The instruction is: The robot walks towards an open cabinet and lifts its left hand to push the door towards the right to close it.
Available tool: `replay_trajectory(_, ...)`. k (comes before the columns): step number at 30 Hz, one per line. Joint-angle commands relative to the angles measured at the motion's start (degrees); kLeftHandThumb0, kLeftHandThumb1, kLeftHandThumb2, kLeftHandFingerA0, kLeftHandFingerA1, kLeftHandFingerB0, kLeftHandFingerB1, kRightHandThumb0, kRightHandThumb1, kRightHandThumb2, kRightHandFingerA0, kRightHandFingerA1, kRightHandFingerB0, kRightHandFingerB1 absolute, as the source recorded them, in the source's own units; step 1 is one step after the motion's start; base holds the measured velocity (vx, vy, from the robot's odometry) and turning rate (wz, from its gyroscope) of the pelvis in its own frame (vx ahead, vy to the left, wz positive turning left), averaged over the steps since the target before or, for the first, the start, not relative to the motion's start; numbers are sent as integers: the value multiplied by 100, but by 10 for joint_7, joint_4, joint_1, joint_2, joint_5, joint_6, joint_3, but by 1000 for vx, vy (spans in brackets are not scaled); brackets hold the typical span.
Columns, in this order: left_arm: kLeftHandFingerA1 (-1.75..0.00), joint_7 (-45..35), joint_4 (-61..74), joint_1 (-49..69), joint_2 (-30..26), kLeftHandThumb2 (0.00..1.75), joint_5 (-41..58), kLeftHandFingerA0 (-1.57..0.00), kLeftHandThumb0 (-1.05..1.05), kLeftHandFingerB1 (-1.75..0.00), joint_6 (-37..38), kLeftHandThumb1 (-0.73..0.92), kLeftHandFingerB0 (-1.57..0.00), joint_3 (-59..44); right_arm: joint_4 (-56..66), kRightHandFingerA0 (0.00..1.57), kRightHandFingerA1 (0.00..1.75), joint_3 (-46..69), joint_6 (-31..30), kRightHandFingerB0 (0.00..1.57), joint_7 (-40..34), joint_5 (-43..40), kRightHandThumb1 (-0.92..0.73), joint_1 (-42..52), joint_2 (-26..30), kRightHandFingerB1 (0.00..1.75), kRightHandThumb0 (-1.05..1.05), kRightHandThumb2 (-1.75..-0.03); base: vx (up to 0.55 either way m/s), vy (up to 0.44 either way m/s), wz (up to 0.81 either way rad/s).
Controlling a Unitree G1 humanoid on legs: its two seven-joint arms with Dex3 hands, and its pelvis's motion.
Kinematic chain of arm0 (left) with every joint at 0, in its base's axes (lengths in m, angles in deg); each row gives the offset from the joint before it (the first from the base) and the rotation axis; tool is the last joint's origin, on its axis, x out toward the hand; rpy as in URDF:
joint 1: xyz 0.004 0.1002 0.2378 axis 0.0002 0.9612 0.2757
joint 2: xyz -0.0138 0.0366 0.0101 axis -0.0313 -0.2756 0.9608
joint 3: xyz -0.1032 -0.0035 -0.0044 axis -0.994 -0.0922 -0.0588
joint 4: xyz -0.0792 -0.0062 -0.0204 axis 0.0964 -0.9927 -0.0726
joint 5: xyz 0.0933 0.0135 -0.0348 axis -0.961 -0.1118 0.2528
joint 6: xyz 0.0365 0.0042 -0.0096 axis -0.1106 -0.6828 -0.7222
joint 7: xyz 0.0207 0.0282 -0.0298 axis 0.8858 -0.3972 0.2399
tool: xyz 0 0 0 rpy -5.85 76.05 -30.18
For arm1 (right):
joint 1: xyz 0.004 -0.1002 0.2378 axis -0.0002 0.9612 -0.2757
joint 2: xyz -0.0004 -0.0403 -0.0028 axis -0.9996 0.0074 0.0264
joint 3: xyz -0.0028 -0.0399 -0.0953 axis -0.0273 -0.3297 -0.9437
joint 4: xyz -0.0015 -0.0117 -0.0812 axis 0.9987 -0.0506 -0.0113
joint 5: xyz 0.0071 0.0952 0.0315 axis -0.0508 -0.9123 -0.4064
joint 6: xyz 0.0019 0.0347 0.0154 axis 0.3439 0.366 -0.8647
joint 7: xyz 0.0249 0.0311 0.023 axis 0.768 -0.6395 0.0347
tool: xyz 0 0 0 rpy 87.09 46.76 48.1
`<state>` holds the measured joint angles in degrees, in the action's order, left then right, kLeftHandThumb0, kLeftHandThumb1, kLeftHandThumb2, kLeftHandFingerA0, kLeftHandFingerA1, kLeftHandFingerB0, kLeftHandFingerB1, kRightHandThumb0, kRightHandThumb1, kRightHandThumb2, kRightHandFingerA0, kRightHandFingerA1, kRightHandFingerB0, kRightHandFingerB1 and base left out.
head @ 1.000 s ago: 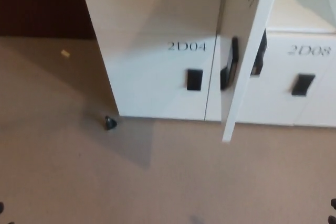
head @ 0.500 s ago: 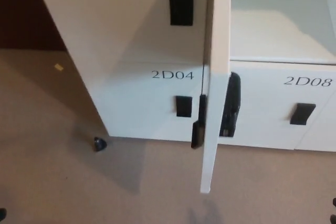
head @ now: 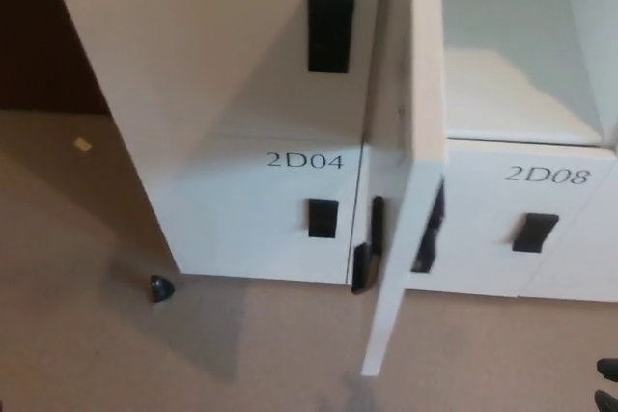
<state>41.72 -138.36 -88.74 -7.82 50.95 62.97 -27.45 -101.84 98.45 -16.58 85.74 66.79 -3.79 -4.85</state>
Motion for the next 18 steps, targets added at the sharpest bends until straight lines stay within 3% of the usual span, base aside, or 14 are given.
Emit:
replay_trajectory(1, -46, 8, -5, 5, -3, 60, -3, -56, -23, -40, 15, 67, -44, -1, -6, 82, 51, -4, 0, 63, -6, 7, -62, -2, 5, 47, -41, -59, -125, -78, -2)
replay_trajectory(9, -47, 10, -3, 1, -6, 59, -5, -58, -22, -41, 18, 65, -46, 2, -8, 82, 52, -7, 5, 61, -3, 8, -59, -7, 5, 46, -45, -58, -132, -282, -8)
replay_trajectory(18, -45, 7, -2, -5, -12, 60, -9, -56, -22, -39, 16, 68, -43, 10, -3, 81, 51, -11, 0, 60, -5, 12, -59, -12, 6, 45, -45, -58, 31, -104, -3)
